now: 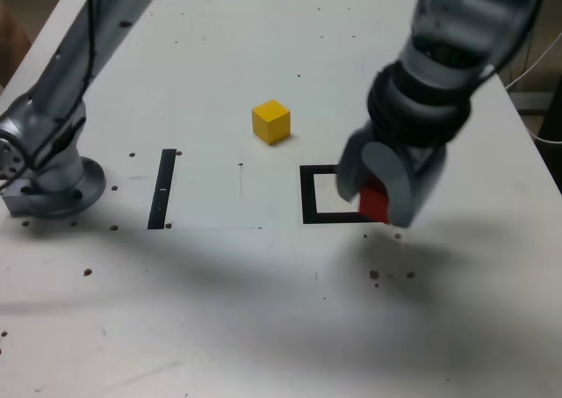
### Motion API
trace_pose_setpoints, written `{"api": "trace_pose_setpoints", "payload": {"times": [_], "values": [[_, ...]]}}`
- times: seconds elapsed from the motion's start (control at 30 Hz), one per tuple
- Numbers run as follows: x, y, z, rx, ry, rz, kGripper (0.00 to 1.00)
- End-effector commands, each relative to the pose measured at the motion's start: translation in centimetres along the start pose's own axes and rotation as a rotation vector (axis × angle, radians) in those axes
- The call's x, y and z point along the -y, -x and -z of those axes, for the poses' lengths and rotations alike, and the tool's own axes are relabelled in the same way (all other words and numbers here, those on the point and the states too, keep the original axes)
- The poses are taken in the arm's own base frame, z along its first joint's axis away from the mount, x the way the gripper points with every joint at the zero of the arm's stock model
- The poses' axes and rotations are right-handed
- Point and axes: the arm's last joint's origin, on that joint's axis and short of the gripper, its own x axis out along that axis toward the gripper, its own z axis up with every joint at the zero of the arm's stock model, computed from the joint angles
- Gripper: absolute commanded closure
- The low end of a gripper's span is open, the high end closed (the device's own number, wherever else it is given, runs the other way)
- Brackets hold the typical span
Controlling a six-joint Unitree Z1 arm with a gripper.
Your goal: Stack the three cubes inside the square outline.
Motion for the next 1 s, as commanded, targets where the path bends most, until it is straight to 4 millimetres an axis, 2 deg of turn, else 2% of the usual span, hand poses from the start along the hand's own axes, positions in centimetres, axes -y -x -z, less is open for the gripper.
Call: {"api": "trace_pose_setpoints", "payload": {"times": [0.0,0.2,0.4,0.97], "values": [[-0.6,0.6,1.6,0.003,0.066,0.015,0.61],[-2.1,1.2,4.3,0.006,0.212,0.045,0.61],[-3.4,0.4,6.1,-0.011,0.351,0.104,0.61],[-5.4,-4.0,6.1,-0.017,0.501,0.179,0.61]]}}
